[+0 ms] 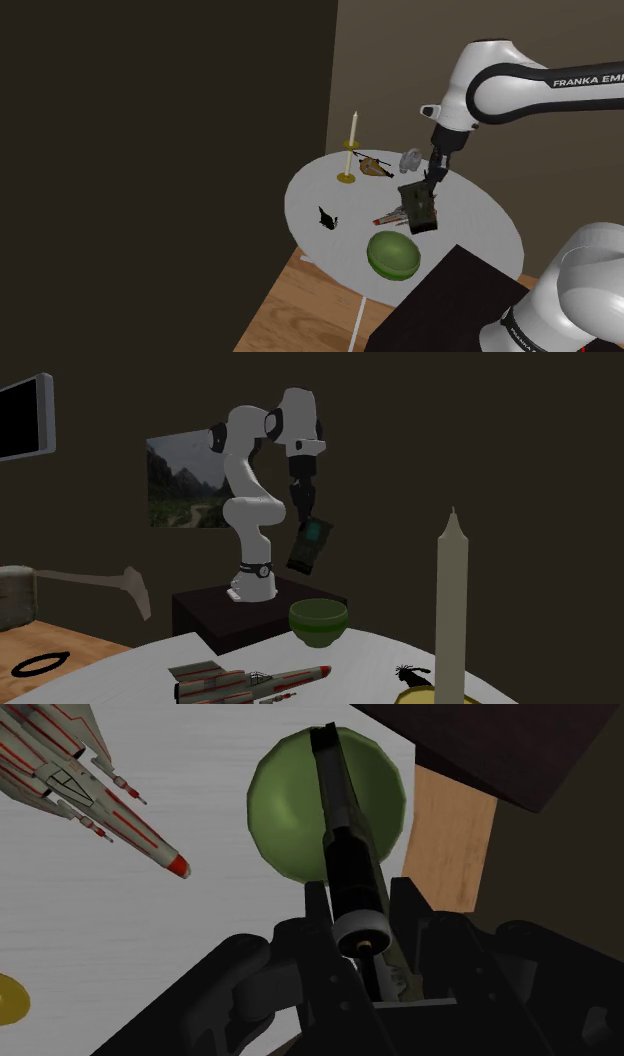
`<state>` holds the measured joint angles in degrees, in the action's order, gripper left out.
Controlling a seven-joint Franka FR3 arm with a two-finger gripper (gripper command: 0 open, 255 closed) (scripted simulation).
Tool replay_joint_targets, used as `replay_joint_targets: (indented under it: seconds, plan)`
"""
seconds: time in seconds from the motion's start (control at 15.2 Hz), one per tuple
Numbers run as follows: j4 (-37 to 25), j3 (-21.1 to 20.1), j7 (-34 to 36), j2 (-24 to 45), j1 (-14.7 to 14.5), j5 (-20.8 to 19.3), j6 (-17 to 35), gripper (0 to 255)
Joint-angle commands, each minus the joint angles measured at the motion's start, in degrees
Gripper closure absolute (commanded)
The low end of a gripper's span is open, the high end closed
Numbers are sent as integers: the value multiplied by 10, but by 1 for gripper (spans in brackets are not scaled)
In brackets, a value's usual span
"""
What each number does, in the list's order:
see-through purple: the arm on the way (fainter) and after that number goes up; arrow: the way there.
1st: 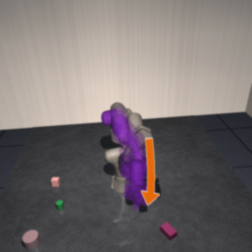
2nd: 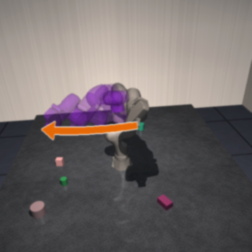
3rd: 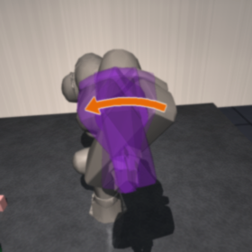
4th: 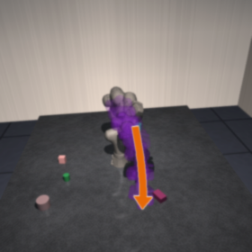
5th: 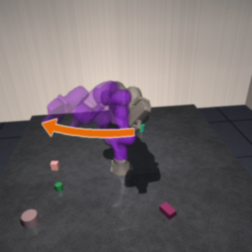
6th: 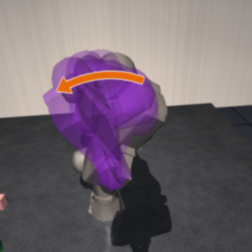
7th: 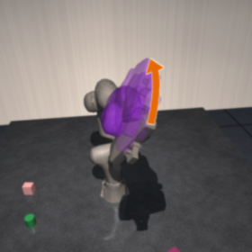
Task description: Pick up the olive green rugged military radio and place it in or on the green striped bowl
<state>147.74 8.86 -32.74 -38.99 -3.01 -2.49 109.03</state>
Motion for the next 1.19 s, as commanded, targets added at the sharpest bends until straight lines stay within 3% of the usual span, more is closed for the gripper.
replay_joint_targets:
  seconds: [0.0,1.12]
  plan:
    - [12,2,-1,5,0,-1,17,255]
    - [110,15,-9,61,1,-5,171,255]
